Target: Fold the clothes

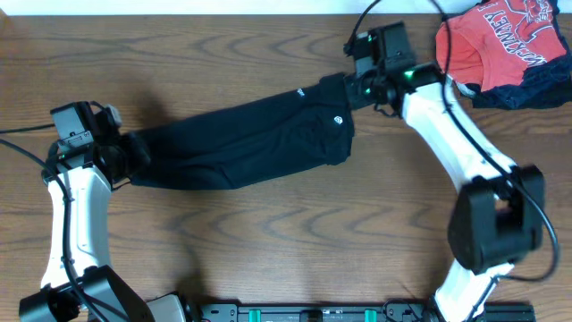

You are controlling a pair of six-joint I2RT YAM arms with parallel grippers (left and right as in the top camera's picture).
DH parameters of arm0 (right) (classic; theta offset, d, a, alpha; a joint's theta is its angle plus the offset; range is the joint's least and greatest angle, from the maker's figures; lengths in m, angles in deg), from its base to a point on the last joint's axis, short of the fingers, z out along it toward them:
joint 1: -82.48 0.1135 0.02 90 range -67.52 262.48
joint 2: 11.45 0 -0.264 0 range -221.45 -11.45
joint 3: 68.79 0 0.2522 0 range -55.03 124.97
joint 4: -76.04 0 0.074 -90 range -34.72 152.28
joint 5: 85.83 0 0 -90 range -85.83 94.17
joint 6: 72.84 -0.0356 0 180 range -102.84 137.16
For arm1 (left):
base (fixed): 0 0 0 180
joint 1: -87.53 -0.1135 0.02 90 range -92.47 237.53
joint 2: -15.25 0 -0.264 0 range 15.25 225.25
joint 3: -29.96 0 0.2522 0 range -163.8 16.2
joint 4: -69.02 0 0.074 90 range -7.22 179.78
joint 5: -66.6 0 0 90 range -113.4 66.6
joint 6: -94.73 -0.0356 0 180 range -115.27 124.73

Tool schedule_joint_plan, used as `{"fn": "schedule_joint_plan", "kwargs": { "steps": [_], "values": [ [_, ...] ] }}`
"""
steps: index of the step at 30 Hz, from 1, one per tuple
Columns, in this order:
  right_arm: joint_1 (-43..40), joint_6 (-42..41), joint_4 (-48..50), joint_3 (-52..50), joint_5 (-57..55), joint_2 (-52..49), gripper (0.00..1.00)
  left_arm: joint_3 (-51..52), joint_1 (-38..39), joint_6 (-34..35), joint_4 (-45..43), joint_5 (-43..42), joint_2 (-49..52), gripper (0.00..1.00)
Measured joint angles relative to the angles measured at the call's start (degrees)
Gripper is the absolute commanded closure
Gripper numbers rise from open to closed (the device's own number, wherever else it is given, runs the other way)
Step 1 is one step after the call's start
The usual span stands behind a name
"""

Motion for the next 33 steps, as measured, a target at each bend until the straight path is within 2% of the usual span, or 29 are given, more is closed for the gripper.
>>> {"fn": "schedule_joint_plan", "kwargs": {
  "steps": [6, 11, 22, 31, 33],
  "values": [
    [0.0, -1.1, 1.6, -1.9, 7.7, -6.9, 0.99, 0.0, 2.9, 0.0, 0.0, 0.2, 0.0, 0.94],
    [0.0, -2.1, 2.0, -2.0, 11.1, -12.4, 0.99, 0.0, 9.6, 0.3, -1.3, 0.4, 0.0, 0.94],
    [-0.1, -2.9, 1.8, -2.0, 12.4, -12.5, 0.99, 0.0, 24.0, 6.2, -11.3, 0.9, 1.0, 0.94],
    [-0.1, -3.0, 1.5, -2.0, 12.6, -12.5, 0.99, 0.0, 31.6, 8.4, -14.1, 4.0, 11.3, 0.94],
    [-0.1, -3.0, 1.5, -2.0, 12.7, -12.5, 0.99, 0.0, 33.0, 8.7, -15.6, 4.3, 13.0, 0.91]
  ]
}}
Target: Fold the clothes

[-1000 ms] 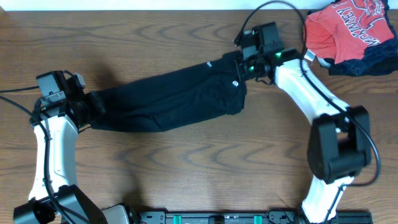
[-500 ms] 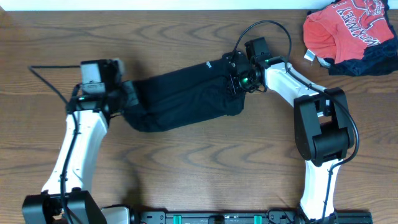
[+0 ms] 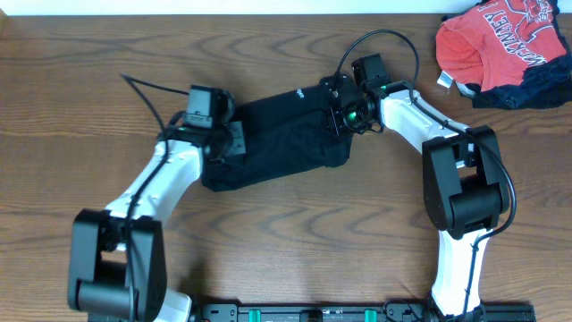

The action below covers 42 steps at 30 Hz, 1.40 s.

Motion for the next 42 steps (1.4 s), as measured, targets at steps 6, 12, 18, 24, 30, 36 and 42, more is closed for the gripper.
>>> {"fn": "schedule_joint_plan", "kwargs": {
  "steps": [6, 12, 18, 24, 30, 36, 42],
  "values": [
    [0.0, -0.1, 0.0, 0.0, 0.1, 0.0, 0.99, 0.0, 3.7, 1.0, -5.0, -1.9, 1.6, 0.58],
    [0.0, -0.5, -0.1, 0.0, 0.1, 0.0, 0.99, -0.2, 4.9, 1.1, -4.9, -3.2, 0.6, 0.42],
    [0.0, -0.5, -0.1, 0.0, 0.1, 0.0, 0.99, -2.9, 2.7, 1.0, -1.4, -2.8, -4.4, 0.37],
    [0.0, -0.5, -0.1, 0.0, 0.1, 0.0, 0.99, -4.3, -0.1, 0.2, 1.7, -0.7, -8.5, 0.37],
    [0.0, -0.6, -0.2, 0.0, 0.1, 0.0, 0.99, -4.3, -0.4, -1.1, 6.0, 0.1, -5.0, 0.33],
    [0.0, -0.7, -0.8, 0.0, 0.5, 0.0, 0.99, -4.3, -0.4, -3.7, 8.9, -0.8, -1.5, 0.23],
    [0.0, -0.7, -1.0, 0.0, 0.7, 0.0, 0.98, -4.3, -0.4, -6.9, 12.5, -2.2, -1.0, 0.22]
  ]
}}
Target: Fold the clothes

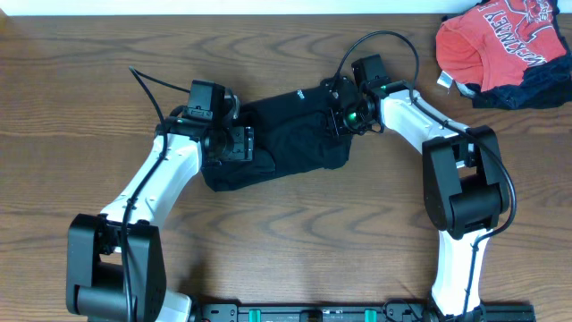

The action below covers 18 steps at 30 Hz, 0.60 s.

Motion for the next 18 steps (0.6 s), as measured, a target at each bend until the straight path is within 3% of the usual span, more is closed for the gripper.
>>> {"fn": "schedule_joint_plan", "kwargs": {
  "steps": [2, 6, 9, 14, 18],
  "values": [
    [0.0, 0.0, 0.0, 0.0, 0.0, 0.0, 0.99, 0.0, 0.0, -0.3, 0.0, -0.2, 0.1, 0.24],
    [0.0, 0.0, 0.0, 0.0, 0.0, 0.0, 0.99, 0.0, 0.0, -1.2, 0.5, -2.4, 0.4, 0.46],
    [0.0, 0.0, -0.2, 0.0, 0.1, 0.0, 0.99, 0.0, 0.0, -1.8, 2.3, -3.8, 0.5, 0.56],
    [0.0, 0.0, -0.3, 0.0, 0.1, 0.0, 0.99, 0.0, 0.0, -3.9, 3.9, -4.9, 2.0, 0.94],
    [0.0, 0.0, -0.3, 0.0, 0.1, 0.0, 0.99, 0.0, 0.0, -4.6, 8.8, -5.5, 3.0, 0.94]
  ]
}}
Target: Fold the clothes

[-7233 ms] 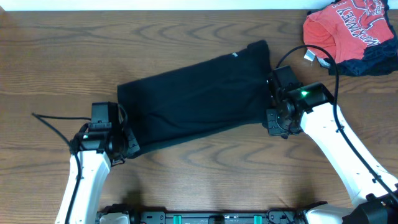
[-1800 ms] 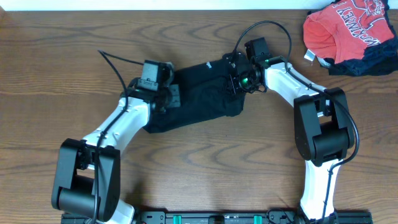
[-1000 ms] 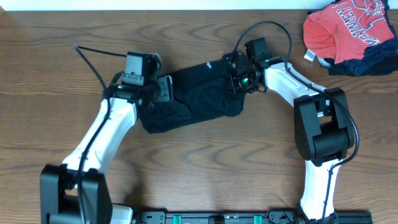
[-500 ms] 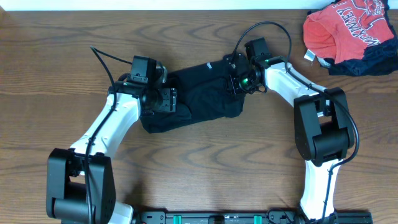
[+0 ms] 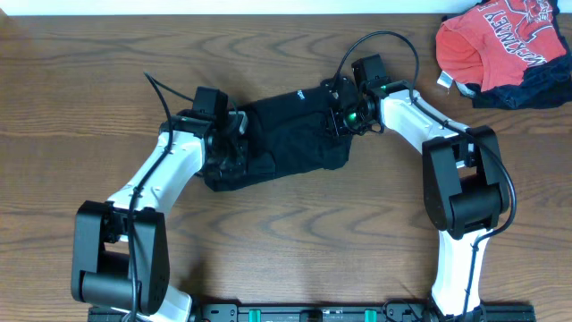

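Note:
A black garment [image 5: 290, 143] lies folded in a short bundle at the middle of the wooden table [image 5: 295, 241]. My left gripper [image 5: 231, 148] is down on the bundle's left end, over the folded-in edge; the wrist hides its jaws from above. At the garment's upper right corner, my right gripper [image 5: 335, 114] has fabric drawn up to its fingers and looks shut on that edge.
A pile of an orange-red printed shirt [image 5: 492, 36] and a navy piece [image 5: 536, 85] sits at the far right corner. A black rail [image 5: 313, 313] runs along the near edge between the two arm bases.
My left gripper has shifted slightly left and turned on the bundle's left end, and its elbow moved right. The garment and the right arm are as they were.
First the black garment was stretched long between both grippers, one at each end. Then my left gripper was near the middle, with the left end brought over and the garment about half as long. It has stayed on that folded end, shifting only slightly.

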You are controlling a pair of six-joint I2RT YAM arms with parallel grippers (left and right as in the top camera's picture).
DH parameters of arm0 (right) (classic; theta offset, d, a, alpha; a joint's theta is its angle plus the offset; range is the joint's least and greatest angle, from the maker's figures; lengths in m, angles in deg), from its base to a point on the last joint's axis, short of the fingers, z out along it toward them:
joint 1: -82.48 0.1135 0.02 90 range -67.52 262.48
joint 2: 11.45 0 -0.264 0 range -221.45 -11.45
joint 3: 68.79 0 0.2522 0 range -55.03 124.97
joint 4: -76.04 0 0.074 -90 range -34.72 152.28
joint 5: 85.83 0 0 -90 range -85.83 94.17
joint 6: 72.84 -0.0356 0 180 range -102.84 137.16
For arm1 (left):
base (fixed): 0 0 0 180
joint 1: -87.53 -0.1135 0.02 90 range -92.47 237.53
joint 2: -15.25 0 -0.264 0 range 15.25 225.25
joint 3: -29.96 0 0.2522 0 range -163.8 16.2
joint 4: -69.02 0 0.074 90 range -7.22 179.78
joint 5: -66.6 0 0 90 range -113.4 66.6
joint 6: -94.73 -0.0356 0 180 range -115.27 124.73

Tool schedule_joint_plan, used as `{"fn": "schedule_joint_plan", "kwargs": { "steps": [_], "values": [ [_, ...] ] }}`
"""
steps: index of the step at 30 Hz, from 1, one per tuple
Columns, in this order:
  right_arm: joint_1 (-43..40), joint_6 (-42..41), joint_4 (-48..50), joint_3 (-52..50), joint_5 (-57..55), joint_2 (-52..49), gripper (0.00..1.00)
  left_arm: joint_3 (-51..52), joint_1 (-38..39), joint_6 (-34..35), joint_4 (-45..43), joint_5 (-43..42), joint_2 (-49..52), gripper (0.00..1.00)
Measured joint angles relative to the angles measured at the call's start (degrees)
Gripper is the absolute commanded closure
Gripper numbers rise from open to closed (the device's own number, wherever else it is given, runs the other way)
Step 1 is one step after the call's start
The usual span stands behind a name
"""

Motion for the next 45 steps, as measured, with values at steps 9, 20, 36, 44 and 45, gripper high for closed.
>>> {"fn": "schedule_joint_plan", "kwargs": {
  "steps": [9, 20, 36, 44, 45],
  "values": [
    [0.0, -0.2, 0.0, 0.0, 0.9, 0.0, 0.81, 0.0, 0.0, -0.7, 6.9, -3.5, 0.0, 0.21],
    [-0.9, 2.0, -7.3, -0.3, -0.5, 9.8, 0.26, -7.7, 0.0, -0.2, 6.0, -2.9, -7.2, 0.02],
    [-2.6, 4.4, -9.1, -0.3, -10.1, 3.8, 0.07, -9.1, -2.0, 3.1, 0.6, 13.0, -11.1, 0.02],
    [-2.6, 3.3, -4.6, -0.1, -9.2, 2.8, 0.25, -9.1, -4.2, 3.3, 1.5, 14.1, -11.1, 0.02],
    [-2.6, 3.0, -4.2, -0.1, -8.4, 2.6, 0.32, -9.1, -4.3, 3.3, 1.6, 14.1, -11.1, 0.02]
  ]
}}
